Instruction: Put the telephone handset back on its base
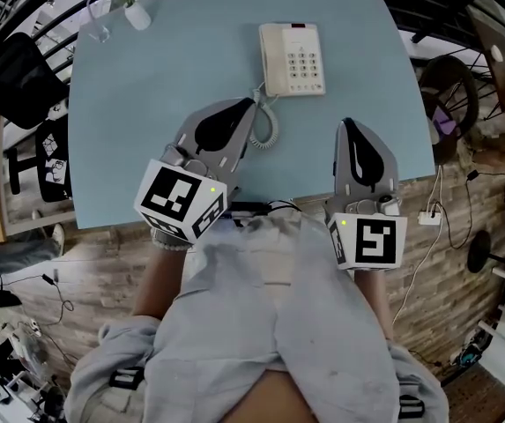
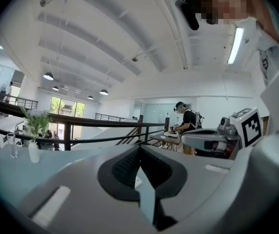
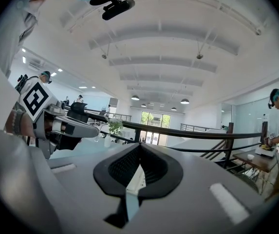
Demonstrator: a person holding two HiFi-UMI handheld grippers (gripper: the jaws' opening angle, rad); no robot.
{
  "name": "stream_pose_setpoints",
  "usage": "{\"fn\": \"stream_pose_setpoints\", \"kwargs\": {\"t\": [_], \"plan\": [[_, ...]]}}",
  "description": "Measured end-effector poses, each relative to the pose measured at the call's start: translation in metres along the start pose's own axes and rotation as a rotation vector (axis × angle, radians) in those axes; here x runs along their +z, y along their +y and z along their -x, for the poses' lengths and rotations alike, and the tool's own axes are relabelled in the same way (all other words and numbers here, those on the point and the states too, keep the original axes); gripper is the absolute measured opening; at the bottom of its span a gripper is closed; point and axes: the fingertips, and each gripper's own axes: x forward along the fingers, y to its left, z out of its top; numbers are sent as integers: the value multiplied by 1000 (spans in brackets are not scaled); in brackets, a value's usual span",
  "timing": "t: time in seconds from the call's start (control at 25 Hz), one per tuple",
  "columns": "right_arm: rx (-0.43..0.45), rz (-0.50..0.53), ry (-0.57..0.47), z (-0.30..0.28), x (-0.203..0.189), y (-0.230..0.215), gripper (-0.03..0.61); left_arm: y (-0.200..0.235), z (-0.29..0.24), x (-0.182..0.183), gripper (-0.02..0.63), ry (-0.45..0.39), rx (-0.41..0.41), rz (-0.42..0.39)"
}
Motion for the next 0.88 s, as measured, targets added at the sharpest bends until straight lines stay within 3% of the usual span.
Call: {"fn": "stream_pose_setpoints", "kwargs": {"t": [0.88], "plan": [[8,18,5,2,0,3,6,-3,0,7,3,-26,-6,4]]}}
